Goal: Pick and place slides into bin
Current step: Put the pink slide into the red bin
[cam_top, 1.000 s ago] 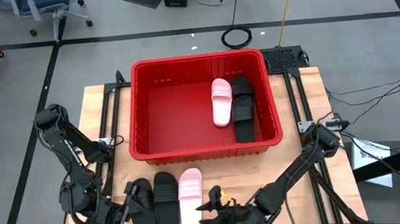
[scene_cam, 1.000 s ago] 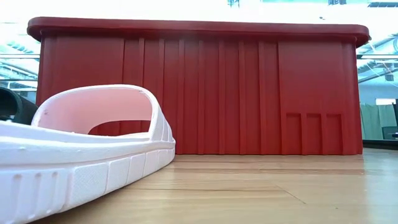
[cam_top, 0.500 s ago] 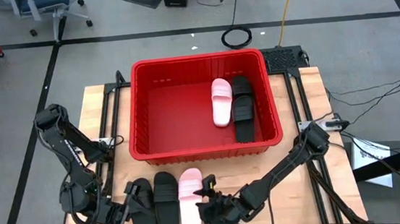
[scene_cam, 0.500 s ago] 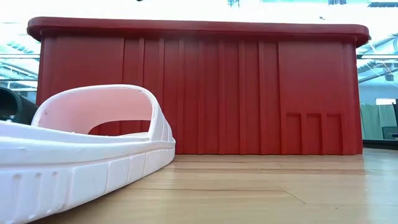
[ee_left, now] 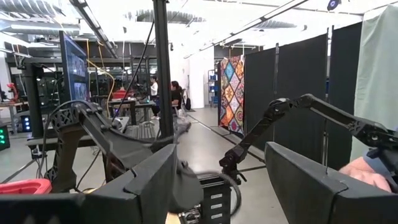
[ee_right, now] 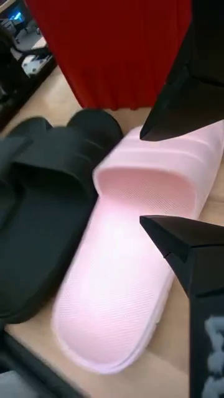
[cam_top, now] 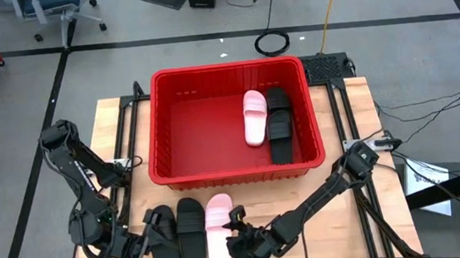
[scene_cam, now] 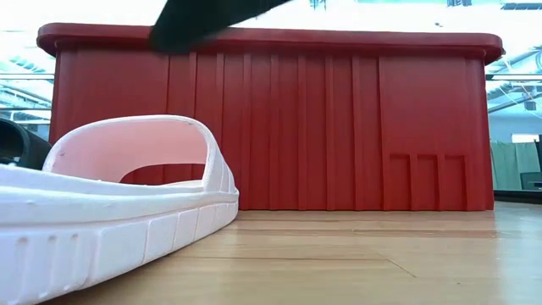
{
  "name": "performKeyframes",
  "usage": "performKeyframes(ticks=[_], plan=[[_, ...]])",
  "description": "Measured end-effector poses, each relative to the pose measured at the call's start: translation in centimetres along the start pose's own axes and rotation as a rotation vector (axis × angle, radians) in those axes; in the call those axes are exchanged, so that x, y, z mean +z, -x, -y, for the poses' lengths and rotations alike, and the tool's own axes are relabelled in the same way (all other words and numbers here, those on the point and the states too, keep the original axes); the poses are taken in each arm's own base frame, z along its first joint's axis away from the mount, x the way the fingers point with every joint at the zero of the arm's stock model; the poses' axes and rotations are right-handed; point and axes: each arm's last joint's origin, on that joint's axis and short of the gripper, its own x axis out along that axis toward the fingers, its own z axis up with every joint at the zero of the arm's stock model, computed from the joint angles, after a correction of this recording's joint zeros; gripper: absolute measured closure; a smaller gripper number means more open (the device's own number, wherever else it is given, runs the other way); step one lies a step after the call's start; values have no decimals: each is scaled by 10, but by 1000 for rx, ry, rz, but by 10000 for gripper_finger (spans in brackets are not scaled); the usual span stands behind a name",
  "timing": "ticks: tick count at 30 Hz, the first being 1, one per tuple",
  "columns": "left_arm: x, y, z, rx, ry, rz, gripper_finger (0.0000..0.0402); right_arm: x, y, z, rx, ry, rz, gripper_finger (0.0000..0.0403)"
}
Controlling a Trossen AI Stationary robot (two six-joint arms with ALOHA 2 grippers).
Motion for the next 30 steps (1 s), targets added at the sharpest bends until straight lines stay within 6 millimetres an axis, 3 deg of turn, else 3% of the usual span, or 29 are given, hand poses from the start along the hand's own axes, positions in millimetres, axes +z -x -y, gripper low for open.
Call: performKeyframes(ticks=[4, 13, 20, 30], plan=[[0, 0, 0, 0, 0, 0, 151, -3, -11, -2, -10, 26, 3, 207], [0, 0, 0, 0, -1, -1, 151, -11, -20, 12, -33, -11, -75, 206], [0, 0, 0, 0, -1, 0, 151, -24, -43, 8, -42, -10, -122, 207], [0, 0, 0, 0, -1, -1, 151, -28, -48, 13, -231, -40, -135, 207]])
